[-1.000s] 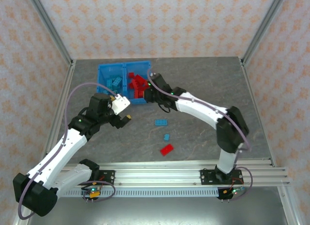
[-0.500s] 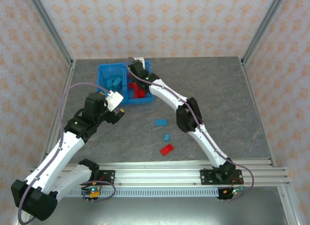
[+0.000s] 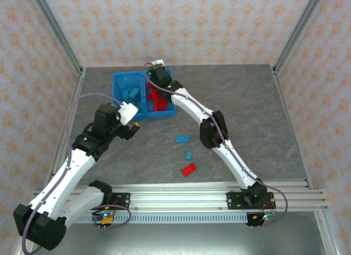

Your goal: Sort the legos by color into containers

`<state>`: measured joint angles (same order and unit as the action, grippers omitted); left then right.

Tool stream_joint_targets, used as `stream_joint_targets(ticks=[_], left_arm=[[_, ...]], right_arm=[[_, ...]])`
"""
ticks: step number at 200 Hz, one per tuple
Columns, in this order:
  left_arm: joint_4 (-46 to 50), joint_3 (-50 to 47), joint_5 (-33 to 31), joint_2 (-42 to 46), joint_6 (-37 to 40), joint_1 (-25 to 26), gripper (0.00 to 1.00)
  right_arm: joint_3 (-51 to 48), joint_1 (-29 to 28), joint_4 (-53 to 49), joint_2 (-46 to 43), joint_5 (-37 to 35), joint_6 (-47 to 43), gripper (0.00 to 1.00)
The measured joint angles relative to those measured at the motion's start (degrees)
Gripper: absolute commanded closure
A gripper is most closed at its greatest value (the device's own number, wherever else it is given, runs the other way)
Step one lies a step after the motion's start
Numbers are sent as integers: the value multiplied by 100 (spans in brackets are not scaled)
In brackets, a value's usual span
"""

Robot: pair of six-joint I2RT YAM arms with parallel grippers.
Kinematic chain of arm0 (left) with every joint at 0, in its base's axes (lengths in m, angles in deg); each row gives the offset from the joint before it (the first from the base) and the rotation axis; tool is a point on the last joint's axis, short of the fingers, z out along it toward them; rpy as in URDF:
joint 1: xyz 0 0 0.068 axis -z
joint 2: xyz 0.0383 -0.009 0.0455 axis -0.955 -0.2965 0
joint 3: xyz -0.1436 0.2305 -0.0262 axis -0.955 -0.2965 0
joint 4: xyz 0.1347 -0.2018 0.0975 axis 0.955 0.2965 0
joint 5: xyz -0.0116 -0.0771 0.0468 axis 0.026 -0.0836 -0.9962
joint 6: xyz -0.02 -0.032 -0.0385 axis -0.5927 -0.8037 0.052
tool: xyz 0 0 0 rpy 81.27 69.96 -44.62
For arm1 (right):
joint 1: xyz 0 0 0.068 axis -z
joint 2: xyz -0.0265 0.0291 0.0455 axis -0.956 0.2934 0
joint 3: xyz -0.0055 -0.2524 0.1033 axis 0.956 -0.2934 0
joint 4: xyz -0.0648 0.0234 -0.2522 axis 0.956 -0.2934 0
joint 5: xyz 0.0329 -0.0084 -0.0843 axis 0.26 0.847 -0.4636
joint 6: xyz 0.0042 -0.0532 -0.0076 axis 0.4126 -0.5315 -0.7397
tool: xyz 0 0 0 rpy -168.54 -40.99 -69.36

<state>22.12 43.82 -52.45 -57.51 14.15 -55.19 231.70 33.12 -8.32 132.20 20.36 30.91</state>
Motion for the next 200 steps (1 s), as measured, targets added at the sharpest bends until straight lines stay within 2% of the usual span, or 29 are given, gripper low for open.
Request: stream_joint_targets(ticks=[31,50,74,110,132,150,172,191,200], left_arm=[[-7,0,37,2,-11,0,0],[-11,0,142,2,-9,0,0],[-9,0,509,2,46,0,0],[-2,0,1600,2,337,0,0],[-2,0,2190,-31,450,0,0],[2,2,2476,-144,459,0,0],[37,2,2675,-323,461,0,0],[61,4,2739,-361,463,0,0],[59,4,2745,-358,466,0,0]], right_arm=[[-109,0,-179,-317,92,168,61],[-780,0,-369,-1016,254,426,61],[-2728,0,-262,-2686,608,756,57],[-6094,0,149,-5530,1362,1158,49],[-7385,-74,-87,-6585,1624,1392,45],[-8039,-297,-472,-6992,1764,1615,39],[-8653,-846,-931,-7213,1965,2044,32],[-9058,-1357,-1213,-7237,2153,2433,19],[-9239,-1561,-1316,-7239,2253,2629,8]])
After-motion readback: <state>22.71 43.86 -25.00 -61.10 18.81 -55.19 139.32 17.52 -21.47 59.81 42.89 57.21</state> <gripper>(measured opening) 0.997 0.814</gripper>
